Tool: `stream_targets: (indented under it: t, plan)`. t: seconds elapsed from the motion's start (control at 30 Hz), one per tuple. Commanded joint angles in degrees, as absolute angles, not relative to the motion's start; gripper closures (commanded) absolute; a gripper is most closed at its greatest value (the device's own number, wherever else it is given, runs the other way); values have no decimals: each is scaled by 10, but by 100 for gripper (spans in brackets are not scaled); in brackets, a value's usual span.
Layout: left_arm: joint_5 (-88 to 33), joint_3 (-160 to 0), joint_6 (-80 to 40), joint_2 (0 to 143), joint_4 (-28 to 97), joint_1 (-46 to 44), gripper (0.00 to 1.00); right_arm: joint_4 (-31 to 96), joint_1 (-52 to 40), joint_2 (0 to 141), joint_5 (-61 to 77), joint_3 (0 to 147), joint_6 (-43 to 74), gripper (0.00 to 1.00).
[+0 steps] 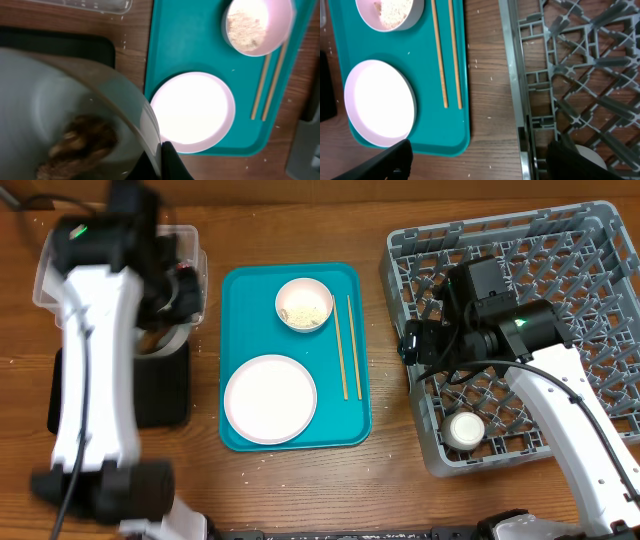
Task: Sort waste into correct bins and load items into the dishwasher
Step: 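Tip the grey bowl's scraps onto the black tray with left gripper, then set the empty grey bowl onto the white plate with left gripper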
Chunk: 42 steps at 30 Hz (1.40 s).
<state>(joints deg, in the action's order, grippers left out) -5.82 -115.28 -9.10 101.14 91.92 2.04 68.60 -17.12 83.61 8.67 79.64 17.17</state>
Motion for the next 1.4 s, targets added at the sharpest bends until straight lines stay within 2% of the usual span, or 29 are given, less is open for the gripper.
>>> stream_targets:
  t: [0.0, 0.17, 0.3, 0.5, 0.63, 0.87, 1.23, 1.37]
  plan:
    - [-204, -1032, 3, 936, 872, 63, 96, 685, -170, 820, 85, 807, 163, 13]
    - [-422, -880, 99, 923, 782, 156, 96, 687, -170, 820, 85, 807, 162, 13]
    - [-613, -782, 169, 946, 740, 281, 96, 696, -170, 820, 85, 806, 162, 13]
    - [-750, -736, 219, 1006, 741, 398, 96, 698, -170, 820, 84, 806, 162, 13]
    - [-854, -720, 223, 1064, 748, 428, 96, 698, -170, 820, 85, 806, 162, 13]
    - [-907, -715, 192, 1143, 776, 432, 96, 707, -170, 820, 84, 806, 162, 13]
    - [-906, -758, 193, 1137, 813, 433, 96, 710, -170, 820, 84, 806, 160, 13]
    - [-862, -797, 262, 1124, 860, 419, 96, 710, -170, 820, 84, 806, 160, 13]
